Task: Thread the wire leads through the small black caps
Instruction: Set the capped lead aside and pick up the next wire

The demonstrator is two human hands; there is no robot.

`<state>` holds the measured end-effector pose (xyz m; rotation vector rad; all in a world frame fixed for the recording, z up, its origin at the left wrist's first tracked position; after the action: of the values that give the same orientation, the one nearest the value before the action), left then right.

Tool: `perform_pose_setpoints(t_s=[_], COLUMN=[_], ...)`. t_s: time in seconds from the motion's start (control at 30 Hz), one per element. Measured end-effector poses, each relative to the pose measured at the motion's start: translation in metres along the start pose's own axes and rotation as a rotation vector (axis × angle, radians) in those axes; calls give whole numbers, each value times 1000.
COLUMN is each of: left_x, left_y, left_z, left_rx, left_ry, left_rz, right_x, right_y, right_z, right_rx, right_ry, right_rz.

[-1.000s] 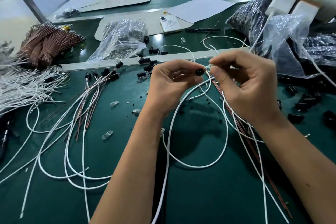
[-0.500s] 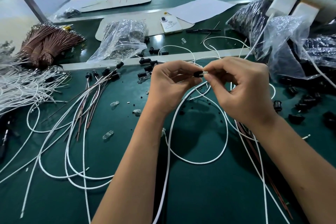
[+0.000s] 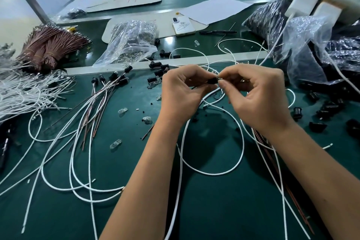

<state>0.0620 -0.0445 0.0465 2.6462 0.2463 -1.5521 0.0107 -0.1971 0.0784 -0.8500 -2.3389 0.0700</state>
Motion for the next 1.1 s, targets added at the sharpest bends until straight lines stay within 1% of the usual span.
perform_pose_setpoints(t_s=[0.07, 0.27, 0.37, 0.53, 0.67, 0.77, 0.93, 1.0, 1.1], left_x=[1, 0, -2, -2, -2, -3, -3, -2, 8], left_y=[0, 0, 1, 0, 3, 5, 6, 4, 4], left_z=[0, 0, 1, 1, 2, 4, 4, 3, 4], left_rx=[-4, -16, -16, 25, 63, 88, 40, 20, 30], left_ry=[1, -9, 13, 56, 91, 125, 154, 130, 22], left_rz=[-27, -61, -65, -160, -215, -258, -286, -260, -172], right_x=[-6, -11, -14, -16, -30, -35, -39, -41, -43], right_y=[1, 3, 2, 8, 12, 15, 16, 16, 16], right_z=[1, 3, 2, 3, 3, 5, 7, 7, 6], right_rx=[1, 1, 15, 99, 192, 247, 196, 173, 172], right_ry=[54, 106, 131, 113, 211, 246, 292, 325, 383], right_rz=[-20, -28, -46, -37, -102, -143, -150, -190, -245])
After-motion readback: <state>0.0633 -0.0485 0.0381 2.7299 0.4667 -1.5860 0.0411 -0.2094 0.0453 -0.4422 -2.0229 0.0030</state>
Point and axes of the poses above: each hand's wrist, its own z-axis away from the middle knuckle, its own y-axis out of the palm, x = y × z, the point moved 9 cm from there along -z, towards the middle knuckle, and after that the axes turned 15 degrees about -x, right-handed, at the moved point
